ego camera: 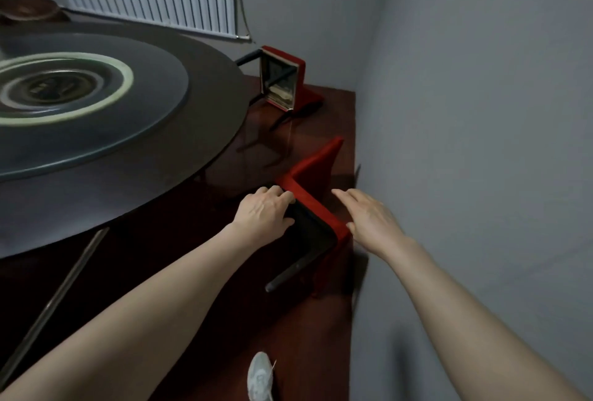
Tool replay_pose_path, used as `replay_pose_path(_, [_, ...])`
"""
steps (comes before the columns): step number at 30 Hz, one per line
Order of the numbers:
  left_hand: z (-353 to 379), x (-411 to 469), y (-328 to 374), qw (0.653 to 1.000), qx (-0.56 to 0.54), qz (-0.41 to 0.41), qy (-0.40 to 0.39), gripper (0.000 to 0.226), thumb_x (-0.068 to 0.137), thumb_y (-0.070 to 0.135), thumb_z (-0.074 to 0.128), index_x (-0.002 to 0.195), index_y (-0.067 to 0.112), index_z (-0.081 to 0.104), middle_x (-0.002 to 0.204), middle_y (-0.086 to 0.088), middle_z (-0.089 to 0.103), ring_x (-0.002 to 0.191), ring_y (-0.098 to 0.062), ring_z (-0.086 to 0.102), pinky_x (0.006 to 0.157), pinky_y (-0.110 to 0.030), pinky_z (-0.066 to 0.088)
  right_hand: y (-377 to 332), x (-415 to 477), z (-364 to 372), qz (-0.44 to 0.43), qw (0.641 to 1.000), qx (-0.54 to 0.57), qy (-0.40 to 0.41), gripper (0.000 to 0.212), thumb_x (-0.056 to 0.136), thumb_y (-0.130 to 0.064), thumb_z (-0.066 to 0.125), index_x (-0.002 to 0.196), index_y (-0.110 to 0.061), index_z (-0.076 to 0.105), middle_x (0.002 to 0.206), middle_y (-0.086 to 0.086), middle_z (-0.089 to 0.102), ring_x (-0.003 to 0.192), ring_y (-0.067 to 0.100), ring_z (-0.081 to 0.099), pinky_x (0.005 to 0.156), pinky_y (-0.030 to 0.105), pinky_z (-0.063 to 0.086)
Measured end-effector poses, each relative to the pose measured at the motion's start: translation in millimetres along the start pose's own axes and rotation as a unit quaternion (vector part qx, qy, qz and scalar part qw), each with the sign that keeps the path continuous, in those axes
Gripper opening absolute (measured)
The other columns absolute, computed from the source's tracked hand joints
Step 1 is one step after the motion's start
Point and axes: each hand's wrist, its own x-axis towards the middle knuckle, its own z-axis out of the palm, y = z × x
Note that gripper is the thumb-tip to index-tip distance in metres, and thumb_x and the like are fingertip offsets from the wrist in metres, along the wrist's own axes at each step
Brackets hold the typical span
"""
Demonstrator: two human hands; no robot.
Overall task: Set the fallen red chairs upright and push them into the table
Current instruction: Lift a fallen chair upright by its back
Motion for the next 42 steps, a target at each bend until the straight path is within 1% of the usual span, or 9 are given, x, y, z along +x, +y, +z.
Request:
replay_pose_path(5, [4.5, 88.5, -6.5, 1.000, -0.007, 0.018, 0.001, 0.048, 0.089, 0.044, 0.061, 0.132, 0.027, 0.049, 0.127, 0.001, 0.054, 0.110, -0.023, 0.055, 0.081, -0.035, 0.051, 42.6, 63.3, -5.4, 0.009, 1.000, 0.015, -0.009, 0.075, 0.091, -0.006, 0.059, 0.154, -0.026, 0.024, 0.150, 0.003, 0.037, 0.134, 0.024, 0.041, 0.106, 0.033, 0.034])
replay_pose_path(10, [7.1, 173.1, -7.6, 0.999, -0.007, 0.026, 0.019, 0.046, 0.088, 0.045, 0.062, 0.129, 0.028, 0.052, 0.125, 0.002, 0.055, 0.110, -0.023, 0.054, 0.084, -0.038, 0.051, 87.3, 127.7, -13.4, 0.020, 0.999, 0.027, -0.006, 0.074, 0.091, -0.004, 0.057, 0.154, -0.024, 0.024, 0.148, 0.005, 0.038, 0.133, 0.026, 0.041, 0.107, 0.037, 0.037])
replay_pose_path(13, [16.0, 207.6, -8.6, 1.000, 0.000, 0.016, -0.009, 0.045, 0.087, 0.045, 0.061, 0.129, 0.028, 0.052, 0.125, 0.002, 0.055, 0.111, -0.023, 0.054, 0.084, -0.037, 0.051, 110.2, 164.1, -8.9, 0.003, 0.999, 0.037, -0.017, 0.074, 0.091, -0.005, 0.058, 0.154, -0.024, 0.026, 0.147, 0.002, 0.039, 0.133, 0.024, 0.041, 0.106, 0.036, 0.038])
replay_pose_path(18, [11.6, 249.3, -38.7, 0.999, -0.007, -0.044, 0.006, 0.046, 0.086, 0.044, 0.064, 0.127, 0.028, 0.053, 0.125, 0.001, 0.055, 0.112, -0.024, 0.054, 0.086, -0.039, 0.050, 127.9, 243.0, 0.2, -0.051, 0.997, 0.047, -0.023, 0.073, 0.089, -0.004, 0.060, 0.152, -0.023, 0.030, 0.143, 0.004, 0.043, 0.129, 0.025, 0.044, 0.105, 0.037, 0.038])
replay_pose_path(21, [2.3, 258.9, -65.5, 0.998, 0.002, -0.067, 0.015, 0.046, 0.086, 0.042, 0.065, 0.128, 0.028, 0.053, 0.126, 0.002, 0.056, 0.111, -0.024, 0.055, 0.084, -0.039, 0.051, 118.0, 284.3, 4.2, -0.086, 0.994, 0.050, -0.035, 0.073, 0.088, -0.003, 0.061, 0.152, -0.021, 0.031, 0.145, 0.005, 0.043, 0.130, 0.027, 0.044, 0.107, 0.039, 0.038])
replay_pose_path(27, [-22.3, 269.4, -135.9, 0.997, 0.014, -0.057, 0.045, 0.045, 0.086, 0.038, 0.066, 0.127, 0.026, 0.055, 0.126, 0.001, 0.057, 0.110, -0.026, 0.056, 0.084, -0.040, 0.050, 77.6, 344.8, 10.8, -0.106, 0.993, 0.051, -0.005, 0.074, 0.085, -0.005, 0.066, 0.150, -0.024, 0.035, 0.145, 0.003, 0.044, 0.129, 0.025, 0.045, 0.105, 0.038, 0.039])
replay_pose_path(34, [-39.9, 281.3, -224.3, 0.998, 0.017, 0.001, 0.053, 0.044, 0.083, 0.037, 0.069, 0.124, 0.025, 0.057, 0.121, -0.001, 0.060, 0.104, -0.027, 0.058, 0.078, -0.039, 0.051, 22.0, 393.6, 13.1, -0.067, 0.996, 0.063, 0.022, 0.073, 0.085, -0.005, 0.066, 0.149, -0.025, 0.037, 0.143, 0.002, 0.044, 0.128, 0.026, 0.046, 0.104, 0.039, 0.042])
replay_pose_path(38, [-41.7, 299.7, -245.8, 0.999, 0.007, 0.020, 0.046, 0.044, 0.083, 0.037, 0.069, 0.124, 0.025, 0.057, 0.121, -0.001, 0.059, 0.105, -0.027, 0.058, 0.079, -0.040, 0.052, 9.3, 409.0, 9.1, -0.057, 0.997, 0.054, 0.022, 0.073, 0.085, -0.003, 0.066, 0.148, -0.025, 0.038, 0.142, 0.002, 0.044, 0.128, 0.026, 0.045, 0.104, 0.040, 0.042])
replay_pose_path(42, [-41.4, 339.9, -253.0, 0.998, -0.002, 0.049, 0.043, 0.044, 0.085, 0.037, 0.067, 0.127, 0.026, 0.056, 0.125, 0.001, 0.058, 0.107, -0.025, 0.057, 0.083, -0.039, 0.051, 20.3, 436.6, 3.3, -0.022, 0.998, 0.046, 0.027, 0.072, 0.086, -0.003, 0.065, 0.149, -0.026, 0.038, 0.143, 0.001, 0.044, 0.128, 0.025, 0.044, 0.102, 0.039, 0.040])
